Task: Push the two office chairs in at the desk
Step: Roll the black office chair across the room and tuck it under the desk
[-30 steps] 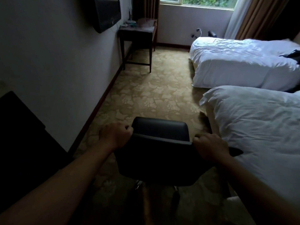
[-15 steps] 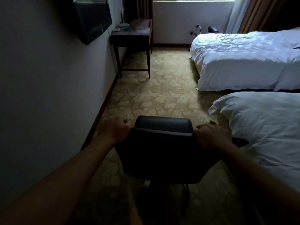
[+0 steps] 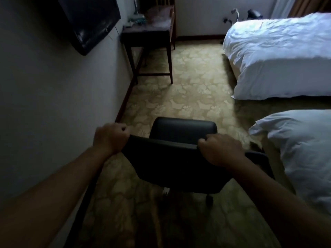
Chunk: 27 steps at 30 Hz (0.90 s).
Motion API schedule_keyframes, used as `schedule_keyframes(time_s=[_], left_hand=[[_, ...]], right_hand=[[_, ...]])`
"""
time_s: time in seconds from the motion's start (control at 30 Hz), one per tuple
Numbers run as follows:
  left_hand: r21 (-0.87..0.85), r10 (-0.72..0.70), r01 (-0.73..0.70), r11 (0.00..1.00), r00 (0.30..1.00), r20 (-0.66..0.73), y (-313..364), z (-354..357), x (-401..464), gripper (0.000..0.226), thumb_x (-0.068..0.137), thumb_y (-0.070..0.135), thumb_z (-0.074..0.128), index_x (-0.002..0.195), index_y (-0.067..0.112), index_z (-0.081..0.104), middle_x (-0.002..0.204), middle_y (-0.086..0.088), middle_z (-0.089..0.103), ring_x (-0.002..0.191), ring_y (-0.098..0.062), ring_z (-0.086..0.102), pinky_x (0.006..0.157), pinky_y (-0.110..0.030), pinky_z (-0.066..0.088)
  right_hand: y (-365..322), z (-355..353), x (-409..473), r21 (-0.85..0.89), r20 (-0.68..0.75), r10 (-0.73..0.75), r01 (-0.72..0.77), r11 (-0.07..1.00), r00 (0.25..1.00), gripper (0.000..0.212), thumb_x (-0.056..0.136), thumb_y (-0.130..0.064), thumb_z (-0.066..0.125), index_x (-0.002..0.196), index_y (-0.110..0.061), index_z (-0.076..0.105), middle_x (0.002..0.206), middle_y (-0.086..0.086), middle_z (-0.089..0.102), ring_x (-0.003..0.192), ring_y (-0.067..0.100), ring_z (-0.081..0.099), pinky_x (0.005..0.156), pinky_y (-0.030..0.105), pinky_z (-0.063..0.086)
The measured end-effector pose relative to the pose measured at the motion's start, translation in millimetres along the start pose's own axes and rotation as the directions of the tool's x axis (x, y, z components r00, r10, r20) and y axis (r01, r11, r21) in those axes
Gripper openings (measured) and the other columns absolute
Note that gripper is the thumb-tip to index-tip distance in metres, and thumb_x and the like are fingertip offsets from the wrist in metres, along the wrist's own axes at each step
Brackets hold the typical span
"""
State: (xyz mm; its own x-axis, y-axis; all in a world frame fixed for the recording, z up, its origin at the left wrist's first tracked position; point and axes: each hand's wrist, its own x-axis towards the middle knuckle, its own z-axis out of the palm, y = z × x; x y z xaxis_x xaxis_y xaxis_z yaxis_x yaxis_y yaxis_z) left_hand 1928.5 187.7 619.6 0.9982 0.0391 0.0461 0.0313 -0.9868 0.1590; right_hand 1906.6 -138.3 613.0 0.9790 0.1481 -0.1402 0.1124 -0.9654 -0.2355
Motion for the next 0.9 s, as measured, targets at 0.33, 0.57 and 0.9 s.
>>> schedule_keyframes(time_s=[0.33, 0.57, 0.9], left_hand=[[-0.001, 0.153, -0.153, 0.988, 0.988, 0.006, -59, 4, 196, 0.043, 0.074, 0.037, 0.025, 0.073, 0.016, 0.063, 0.085, -0.012, 0.066, 0.073, -0.030, 0.051, 0.062, -0.035, 0.029], [-0.041, 0.194, -0.194, 0.980, 0.981, -0.006, -79, 9, 314, 0.035, 0.076, 0.037, 0.022, 0.063, 0.023, 0.051, 0.087, -0.011, 0.067, 0.074, -0.024, 0.043, 0.069, -0.036, 0.029], [-0.086, 0.207, -0.213, 0.973, 0.976, -0.071, -91, 16, 490, 0.041, 0.080, 0.037, 0.029, 0.064, 0.018, 0.062, 0.068, -0.006, 0.058, 0.070, -0.030, 0.052, 0.069, -0.037, 0.035]], right_hand=[[-58, -5, 146, 0.084, -0.253, 0.152, -0.135, 0.987, 0.955, 0.039, 0.080, -0.045, 0.030, 0.061, -0.021, 0.054, 0.061, -0.004, 0.052, 0.056, 0.016, 0.049, 0.050, 0.027, 0.025], [-77, -17, 261, 0.118, -0.288, 0.279, -0.255, 0.960, 0.916, 0.039, 0.078, -0.045, 0.033, 0.053, -0.021, 0.051, 0.051, -0.009, 0.045, 0.047, 0.008, 0.040, 0.049, 0.023, 0.019], [-79, -37, 426, 0.125, -0.301, 0.338, -0.314, 0.941, 0.892, 0.038, 0.081, -0.045, 0.035, 0.059, -0.020, 0.053, 0.055, -0.009, 0.045, 0.050, 0.007, 0.038, 0.049, 0.024, 0.017]])
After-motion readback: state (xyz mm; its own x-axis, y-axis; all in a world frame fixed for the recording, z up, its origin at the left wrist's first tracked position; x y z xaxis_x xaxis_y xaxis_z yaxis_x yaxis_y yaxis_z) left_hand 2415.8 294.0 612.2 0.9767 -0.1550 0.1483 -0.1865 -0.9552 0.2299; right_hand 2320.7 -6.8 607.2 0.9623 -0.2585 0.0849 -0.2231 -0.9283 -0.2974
